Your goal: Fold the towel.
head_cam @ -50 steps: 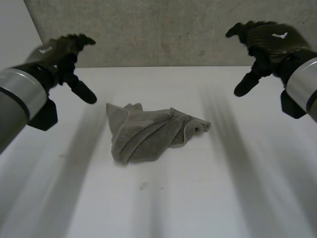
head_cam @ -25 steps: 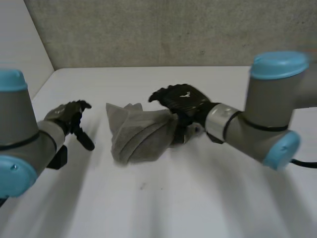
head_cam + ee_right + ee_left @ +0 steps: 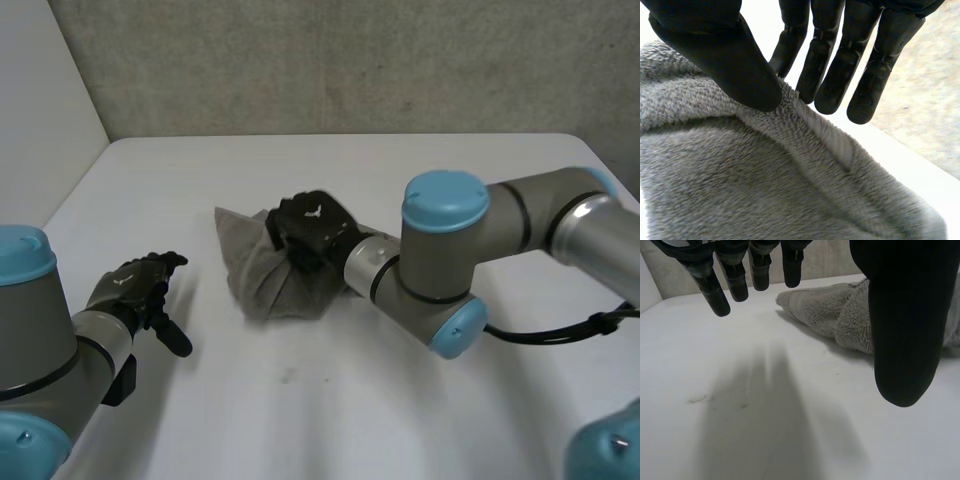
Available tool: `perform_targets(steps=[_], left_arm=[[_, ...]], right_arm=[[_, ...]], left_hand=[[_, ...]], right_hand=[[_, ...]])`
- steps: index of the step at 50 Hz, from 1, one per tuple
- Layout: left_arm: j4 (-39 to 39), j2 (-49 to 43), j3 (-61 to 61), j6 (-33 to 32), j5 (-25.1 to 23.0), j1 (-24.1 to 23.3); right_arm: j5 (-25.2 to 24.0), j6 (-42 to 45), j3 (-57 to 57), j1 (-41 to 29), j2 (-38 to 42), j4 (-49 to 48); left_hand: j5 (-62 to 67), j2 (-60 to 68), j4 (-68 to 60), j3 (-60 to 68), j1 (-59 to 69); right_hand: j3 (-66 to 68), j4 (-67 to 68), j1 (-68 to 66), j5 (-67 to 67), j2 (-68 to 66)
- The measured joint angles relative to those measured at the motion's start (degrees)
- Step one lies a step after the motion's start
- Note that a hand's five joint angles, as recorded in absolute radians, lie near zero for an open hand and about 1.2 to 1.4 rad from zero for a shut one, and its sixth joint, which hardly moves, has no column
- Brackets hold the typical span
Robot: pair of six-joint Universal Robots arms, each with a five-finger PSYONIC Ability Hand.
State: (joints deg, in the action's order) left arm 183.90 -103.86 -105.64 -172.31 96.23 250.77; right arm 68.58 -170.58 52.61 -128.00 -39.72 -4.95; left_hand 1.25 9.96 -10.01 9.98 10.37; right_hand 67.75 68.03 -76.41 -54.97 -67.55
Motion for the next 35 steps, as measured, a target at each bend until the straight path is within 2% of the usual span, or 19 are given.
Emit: perform_targets(steps=[5,6,8,9,13,19,25,30,31,33,35], left_arm=[[0.5,-0.2,0.0,0.0,-0.1,-0.4],[0.9,-0.4,0.1,0.0,-0.4,-0.7],[1.0,-0.5,0.2,0.0,-0.7,-0.9],[1.3,-0.7,0.4,0.0,-1.4,-1.2],[2.4,-1.3,0.7,0.0,-3.9,-2.3],[3.9,-2.6,1.0,-0.2,-6.4,-3.4],[5.5,-4.8,1.9,-0.3,-7.5,-3.9],[5.7,-6.4,3.3,-0.3,-7.6,-3.9],[5.7,-6.7,3.6,-0.3,-7.6,-3.9],[5.7,-7.0,4.1,-0.3,-7.5,-3.9],[5.6,-7.0,4.3,-0.3,-7.5,-3.8]], right_arm=[[2.5,0.8,3.2,0.8,-4.6,0.8],[3.7,1.6,6.5,2.1,-8.7,1.6],[4.0,1.8,7.6,2.6,-9.9,1.9],[4.4,2.3,10.7,4.1,-13.1,2.7],[4.5,2.9,18.0,7.3,-19.7,5.0],[3.8,4.2,26.5,10.5,-25.4,9.3],[3.1,13.2,34.3,13.7,-28.6,16.2],[2.5,19.4,34.7,13.7,-28.5,16.1],[1.8,20.3,34.1,13.0,-28.3,14.5],[0.5,20.8,33.0,11.9,-27.9,11.7],[-0.8,21.0,32.1,10.6,-27.4,8.8]], left_hand=[[0.0,0.0,0.0,0.0,0.0],[0.0,0.0,0.0,0.0,0.0],[0.0,0.0,0.0,0.0,0.0],[0.0,0.0,0.0,0.0,0.0],[0.0,0.0,0.0,0.0,0.0],[0.0,0.1,-0.1,0.1,0.0],[0.0,0.2,-0.1,0.1,0.0],[0.0,0.4,-0.3,0.3,0.2],[0.0,0.4,-0.3,0.3,0.2],[0.0,0.5,-0.3,0.3,0.2],[0.0,0.5,-0.3,0.3,0.2]], right_hand=[[0.0,0.0,-0.4,-0.4,0.0],[0.0,0.0,-1.2,-1.0,0.0],[0.0,0.0,-1.3,-1.1,0.0],[0.0,0.0,-1.6,-1.3,-0.2],[0.0,0.0,-2.4,-1.7,-0.3],[0.0,0.0,-2.5,-1.9,-0.3],[0.0,0.0,-2.5,-1.9,-0.3],[-30.4,-30.6,31.4,26.3,30.3],[-38.5,-38.7,42.0,34.9,38.3],[-43.6,-43.8,49.9,40.8,42.9],[-44.1,-44.6,51.0,41.6,43.2]])
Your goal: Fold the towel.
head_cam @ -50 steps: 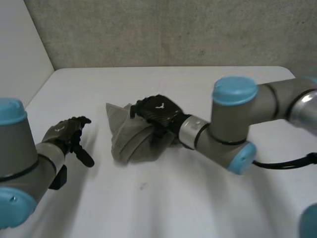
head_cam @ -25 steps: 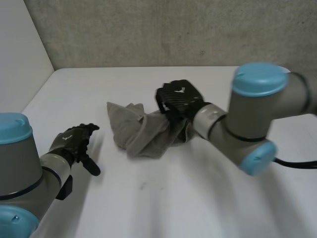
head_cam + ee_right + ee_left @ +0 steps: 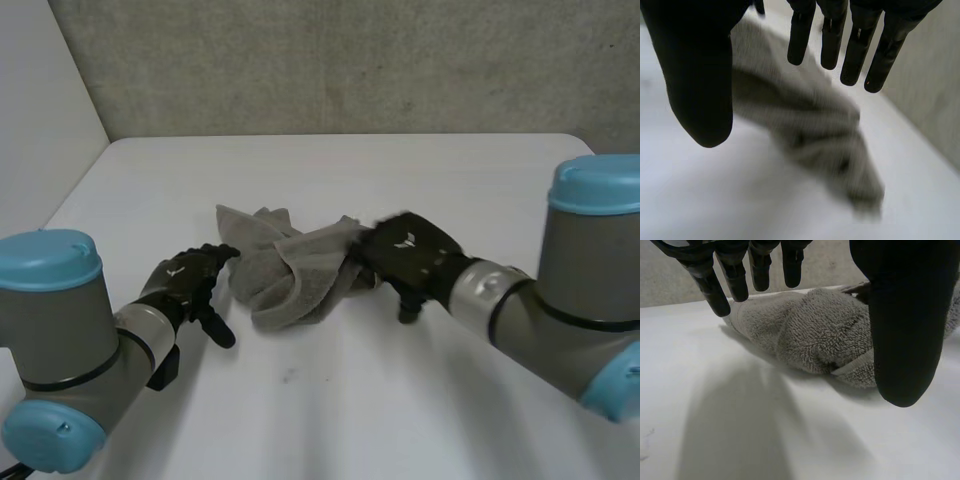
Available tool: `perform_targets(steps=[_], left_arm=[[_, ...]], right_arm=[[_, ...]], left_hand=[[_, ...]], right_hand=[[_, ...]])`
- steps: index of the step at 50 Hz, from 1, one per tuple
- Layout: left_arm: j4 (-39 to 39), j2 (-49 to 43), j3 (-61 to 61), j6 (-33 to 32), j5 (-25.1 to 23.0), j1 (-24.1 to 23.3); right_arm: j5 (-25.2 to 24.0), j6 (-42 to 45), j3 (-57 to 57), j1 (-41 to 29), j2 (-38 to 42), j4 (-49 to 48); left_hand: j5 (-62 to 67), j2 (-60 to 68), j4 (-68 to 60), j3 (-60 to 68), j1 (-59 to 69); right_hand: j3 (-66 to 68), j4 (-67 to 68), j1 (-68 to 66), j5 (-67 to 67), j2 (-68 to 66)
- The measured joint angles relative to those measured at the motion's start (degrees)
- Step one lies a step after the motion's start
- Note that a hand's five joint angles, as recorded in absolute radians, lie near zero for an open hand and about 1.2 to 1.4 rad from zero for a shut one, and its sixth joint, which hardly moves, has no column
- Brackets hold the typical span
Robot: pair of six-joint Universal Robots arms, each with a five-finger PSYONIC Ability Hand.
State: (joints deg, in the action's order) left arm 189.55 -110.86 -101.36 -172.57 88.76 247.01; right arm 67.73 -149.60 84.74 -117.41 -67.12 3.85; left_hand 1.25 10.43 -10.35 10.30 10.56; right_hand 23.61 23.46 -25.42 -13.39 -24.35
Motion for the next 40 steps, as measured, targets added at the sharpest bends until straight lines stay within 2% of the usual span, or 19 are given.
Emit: perform_targets(steps=[6,11,15,21,24,26,28,29,36,40], left_arm=[[-0.1,0.7,-0.8,0.0,0.1,0.6],[0.0,1.1,-2.0,0.0,0.1,1.0],[0.0,1.3,-2.5,0.0,0.1,1.4],[0.0,1.4,-2.6,0.0,0.1,2.0],[0.0,1.4,-2.6,0.0,0.1,2.1],[0.0,1.4,-2.6,0.0,0.1,2.1],[0.0,1.4,-2.6,0.0,0.1,2.1],[0.0,1.4,-2.6,0.0,0.1,2.1],[0.0,1.5,-2.6,0.0,0.1,2.0],[0.0,1.8,-2.7,0.0,0.0,1.8]], right_arm=[[-4.7,0.4,-3.5,-6.7,4.5,-10.7],[-5.6,2.2,-6.2,-10.5,8.8,-13.4],[-5.5,6.0,-8.2,-12.5,12.4,-14.1],[-3.0,13.4,-11.3,-13.8,17.6,-14.1],[0.1,17.2,-13.2,-13.9,20.1,-14.0],[2.1,19.4,-14.2,-13.8,21.4,-13.9],[3.1,20.6,-14.7,-13.8,21.9,-14.0],[3.9,21.5,-15.0,-13.7,22.3,-14.1],[5.3,22.2,-15.1,-13.3,20.6,-16.3],[5.5,16.3,-14.4,-13.1,14.6,-18.7]], left_hand=[[0.0,-0.1,0.1,-0.1,-0.2],[0.0,-0.1,0.1,-0.1,-0.2],[0.0,-0.1,0.1,-0.1,-0.2],[0.0,-0.1,0.1,-0.1,-0.2],[0.0,-0.2,0.1,-0.1,-0.2],[0.0,-0.2,0.1,-0.1,-0.2],[0.0,-0.2,0.1,-0.1,-0.2],[0.0,-0.2,0.1,-0.1,-0.2],[0.0,-0.2,0.1,-0.1,-0.2],[0.0,-0.2,0.1,-0.1,-0.2]], right_hand=[[0.0,-0.3,0.5,0.5,0.0],[0.0,-0.3,0.3,0.5,0.0],[2.7,3.2,-5.8,-3.1,-1.8],[17.4,17.5,-22.0,-15.8,-16.5],[20.9,21.0,-25.8,-19.1,-20.1],[28.1,28.3,-34.2,-26.1,-27.8],[28.1,28.3,-34.2,-26.1,-27.8],[40.4,41.0,-48.0,-38.5,-40.2],[43.6,44.7,-51.5,-42.1,-43.2],[43.6,44.8,-51.8,-42.3,-43.3]])
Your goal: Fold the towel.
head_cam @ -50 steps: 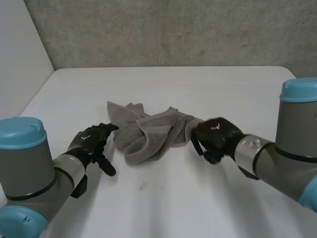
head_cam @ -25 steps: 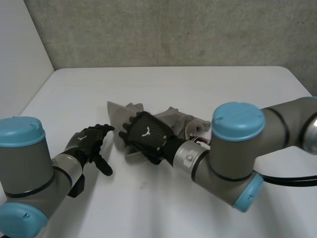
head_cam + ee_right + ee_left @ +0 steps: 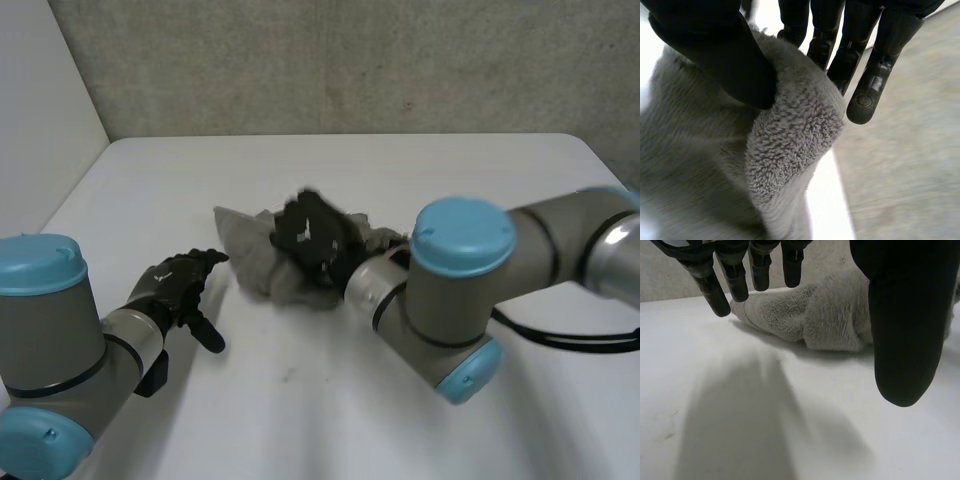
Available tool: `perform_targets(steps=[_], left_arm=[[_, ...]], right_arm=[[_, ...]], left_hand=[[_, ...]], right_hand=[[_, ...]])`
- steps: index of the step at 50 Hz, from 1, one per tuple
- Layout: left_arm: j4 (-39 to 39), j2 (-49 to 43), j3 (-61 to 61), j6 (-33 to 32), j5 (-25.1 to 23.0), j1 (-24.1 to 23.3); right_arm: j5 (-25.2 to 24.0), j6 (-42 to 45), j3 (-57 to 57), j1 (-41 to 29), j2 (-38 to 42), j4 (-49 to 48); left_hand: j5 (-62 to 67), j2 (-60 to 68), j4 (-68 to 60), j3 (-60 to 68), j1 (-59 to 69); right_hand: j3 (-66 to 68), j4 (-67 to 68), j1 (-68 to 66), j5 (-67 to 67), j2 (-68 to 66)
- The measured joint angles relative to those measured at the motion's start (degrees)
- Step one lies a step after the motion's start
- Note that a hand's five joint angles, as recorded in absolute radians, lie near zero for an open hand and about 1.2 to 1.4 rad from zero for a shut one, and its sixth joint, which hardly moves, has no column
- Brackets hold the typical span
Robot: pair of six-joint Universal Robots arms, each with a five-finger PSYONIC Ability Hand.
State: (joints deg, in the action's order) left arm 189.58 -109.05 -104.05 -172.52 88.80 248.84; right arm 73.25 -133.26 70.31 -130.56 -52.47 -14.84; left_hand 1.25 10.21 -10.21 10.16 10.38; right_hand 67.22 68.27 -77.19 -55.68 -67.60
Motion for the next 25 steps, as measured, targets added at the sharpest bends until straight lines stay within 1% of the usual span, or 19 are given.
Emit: perform_targets(steps=[2,5,6,7,9,13,17,20,25], left_arm=[[0.0,0.2,0.0,0.0,0.0,-0.2],[0.1,0.6,0.0,0.2,-0.1,-0.5],[0.2,1.0,0.0,0.3,-0.1,-0.7],[0.2,1.0,0.0,0.3,-0.1,-0.7],[0.4,1.8,0.0,0.7,0.0,-1.0],[1.7,3.6,0.1,1.6,0.1,-1.6],[3.4,4.5,0.1,3.4,0.2,-2.3],[5.2,5.0,0.2,7.1,0.2,-3.3],[6.2,5.0,0.6,11.3,0.1,-4.9]], right_arm=[[0.0,-3.0,0.0,0.1,-2.2,-0.5],[0.4,-11.5,-0.3,0.3,-7.7,-1.3],[0.9,-16.0,-0.7,0.4,-10.4,-1.6],[0.9,-16.0,-0.7,0.4,-10.4,-1.6],[2.3,-22.6,-1.3,0.6,-14.4,-1.7],[5.3,-28.8,-2.1,1.7,-19.5,-1.3],[7.1,-30.1,-2.2,2.6,-22.2,-0.4],[8.6,-30.0,-2.3,3.4,-24.7,1.6],[9.7,-29.5,-2.5,4.0,-26.9,3.7]], left_hand=[[0.0,0.0,0.0,0.0,0.0],[0.0,0.0,0.0,0.0,0.0],[0.0,0.0,0.0,0.0,0.0],[0.0,0.0,0.0,0.0,0.0],[0.0,0.0,0.0,0.0,0.0],[0.0,0.0,0.0,0.0,0.0],[0.0,0.1,-0.1,0.1,0.0],[0.0,0.4,-0.2,0.4,0.2],[0.0,0.4,-0.4,0.4,0.2]], right_hand=[[0.2,0.0,0.0,0.0,0.0],[0.5,0.0,-0.1,0.0,0.0],[0.6,0.0,-0.2,0.0,0.0],[0.6,0.0,-0.2,0.0,0.0],[0.6,0.0,-0.2,-0.1,0.0],[0.6,0.0,-0.2,-0.4,0.0],[0.6,0.0,-0.2,-0.4,0.0],[0.6,0.0,-0.4,-0.4,0.0],[0.6,0.0,-0.4,-0.4,0.0]])
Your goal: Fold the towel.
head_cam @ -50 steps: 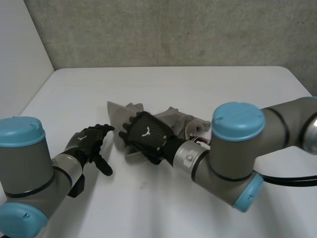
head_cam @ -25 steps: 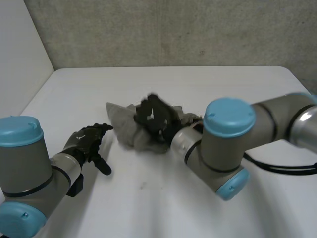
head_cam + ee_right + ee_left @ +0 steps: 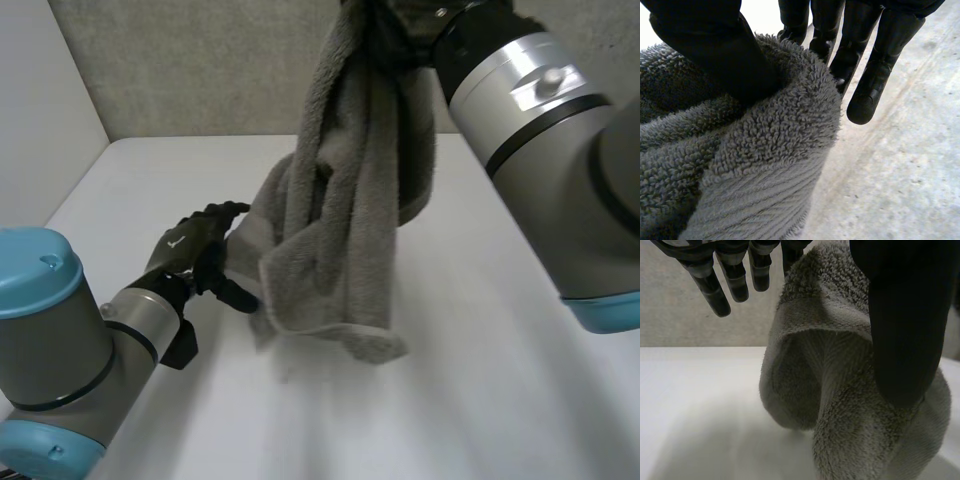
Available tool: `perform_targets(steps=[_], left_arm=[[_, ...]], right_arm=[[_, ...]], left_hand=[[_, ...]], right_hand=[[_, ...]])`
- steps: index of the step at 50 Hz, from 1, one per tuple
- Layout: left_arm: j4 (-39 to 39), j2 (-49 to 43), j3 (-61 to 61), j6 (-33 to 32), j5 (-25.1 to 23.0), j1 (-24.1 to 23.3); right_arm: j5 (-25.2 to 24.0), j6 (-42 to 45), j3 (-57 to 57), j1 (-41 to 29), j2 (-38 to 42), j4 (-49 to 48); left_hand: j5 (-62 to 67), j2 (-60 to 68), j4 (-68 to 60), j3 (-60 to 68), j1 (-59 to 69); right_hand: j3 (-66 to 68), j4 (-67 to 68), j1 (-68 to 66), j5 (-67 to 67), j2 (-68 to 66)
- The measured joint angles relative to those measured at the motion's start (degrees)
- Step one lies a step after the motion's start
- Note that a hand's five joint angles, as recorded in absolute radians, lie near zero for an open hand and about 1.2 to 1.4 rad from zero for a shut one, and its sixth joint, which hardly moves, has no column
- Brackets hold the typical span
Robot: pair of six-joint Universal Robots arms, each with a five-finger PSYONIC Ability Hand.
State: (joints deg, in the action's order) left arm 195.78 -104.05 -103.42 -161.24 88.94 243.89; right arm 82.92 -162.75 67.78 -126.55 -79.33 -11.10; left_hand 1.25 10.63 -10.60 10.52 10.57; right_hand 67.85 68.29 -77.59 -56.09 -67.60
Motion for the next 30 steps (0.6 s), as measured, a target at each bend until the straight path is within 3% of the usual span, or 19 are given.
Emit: perform_targets(steps=[12,21,30], left_arm=[[0.3,-2.0,0.4,2.4,-0.4,-3.7],[0.7,-12.6,5.9,1.5,-2.5,-5.3],[0.7,-20.5,14.4,1.4,-3.4,-6.1]], right_arm=[[1.0,6.2,2.4,1.7,-1.8,8.5],[0.7,7.6,6.2,5.5,-1.3,10.0],[0.2,6.0,6.9,7.8,-1.4,9.8]], left_hand=[[0.0,0.0,0.0,0.0,0.0],[14.9,15.5,-15.5,15.6,15.7],[17.2,17.9,-17.9,18.0,18.3]], right_hand=[[0.0,0.0,-0.1,0.0,0.0],[0.0,0.2,-0.1,0.0,0.0],[0.0,0.2,-0.1,0.0,0.0]])
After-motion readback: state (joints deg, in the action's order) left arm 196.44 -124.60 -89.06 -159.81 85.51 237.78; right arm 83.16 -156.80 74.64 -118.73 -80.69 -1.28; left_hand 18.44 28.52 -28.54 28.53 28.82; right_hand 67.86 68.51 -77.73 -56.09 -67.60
